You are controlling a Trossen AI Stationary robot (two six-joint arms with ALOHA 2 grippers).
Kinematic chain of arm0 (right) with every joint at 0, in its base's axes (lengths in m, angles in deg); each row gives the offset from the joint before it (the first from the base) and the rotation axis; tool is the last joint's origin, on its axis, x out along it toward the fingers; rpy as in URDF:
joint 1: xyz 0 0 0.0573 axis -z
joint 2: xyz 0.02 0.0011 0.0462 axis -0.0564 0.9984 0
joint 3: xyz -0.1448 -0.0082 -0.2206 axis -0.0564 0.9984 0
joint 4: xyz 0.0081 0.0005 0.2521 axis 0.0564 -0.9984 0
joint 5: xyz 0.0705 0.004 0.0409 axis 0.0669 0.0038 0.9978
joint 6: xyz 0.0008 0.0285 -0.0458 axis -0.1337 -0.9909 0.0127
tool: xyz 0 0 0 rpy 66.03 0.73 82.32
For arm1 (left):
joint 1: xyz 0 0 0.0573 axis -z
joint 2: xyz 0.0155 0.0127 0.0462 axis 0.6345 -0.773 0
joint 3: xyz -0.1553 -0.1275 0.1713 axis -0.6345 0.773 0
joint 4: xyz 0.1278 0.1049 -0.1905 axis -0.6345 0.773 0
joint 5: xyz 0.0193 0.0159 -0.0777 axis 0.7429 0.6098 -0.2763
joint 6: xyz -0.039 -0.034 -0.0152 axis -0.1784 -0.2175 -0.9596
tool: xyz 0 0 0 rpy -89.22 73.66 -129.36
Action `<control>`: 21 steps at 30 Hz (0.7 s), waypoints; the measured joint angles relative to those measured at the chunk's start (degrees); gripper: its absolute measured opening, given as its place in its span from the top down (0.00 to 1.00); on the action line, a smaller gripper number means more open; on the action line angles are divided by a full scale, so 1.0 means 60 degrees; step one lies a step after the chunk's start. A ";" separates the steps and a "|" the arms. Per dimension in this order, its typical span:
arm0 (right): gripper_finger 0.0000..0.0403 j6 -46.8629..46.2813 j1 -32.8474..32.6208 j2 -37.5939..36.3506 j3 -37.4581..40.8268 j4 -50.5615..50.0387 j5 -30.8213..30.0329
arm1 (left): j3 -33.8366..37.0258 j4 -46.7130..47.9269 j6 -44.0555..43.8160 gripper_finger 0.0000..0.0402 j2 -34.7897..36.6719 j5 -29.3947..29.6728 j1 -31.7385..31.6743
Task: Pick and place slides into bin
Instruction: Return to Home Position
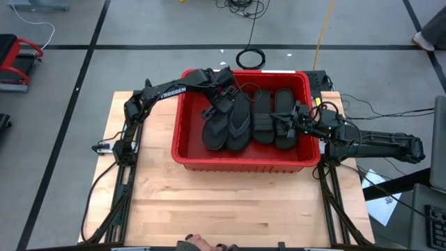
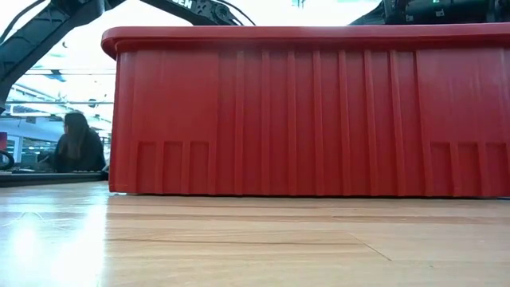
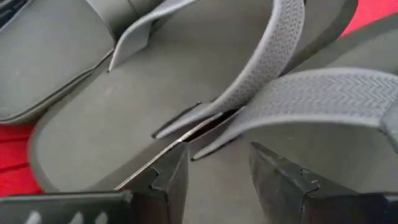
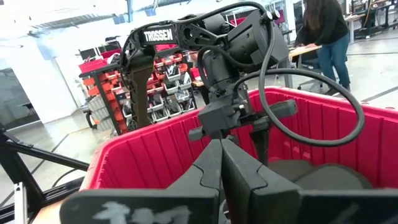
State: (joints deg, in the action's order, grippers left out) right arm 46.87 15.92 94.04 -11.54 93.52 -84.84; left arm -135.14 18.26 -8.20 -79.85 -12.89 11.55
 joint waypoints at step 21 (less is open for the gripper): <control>1.00 -0.0053 -0.0007 0.0000 0.0000 0.0004 0.0008 | 0.0004 -0.0250 -0.1617 0.60 0.1689 0.1401 0.0091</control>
State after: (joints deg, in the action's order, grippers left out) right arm 46.56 15.88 94.04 -11.54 93.54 -84.80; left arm -135.12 16.76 -17.90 -69.71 -4.49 12.09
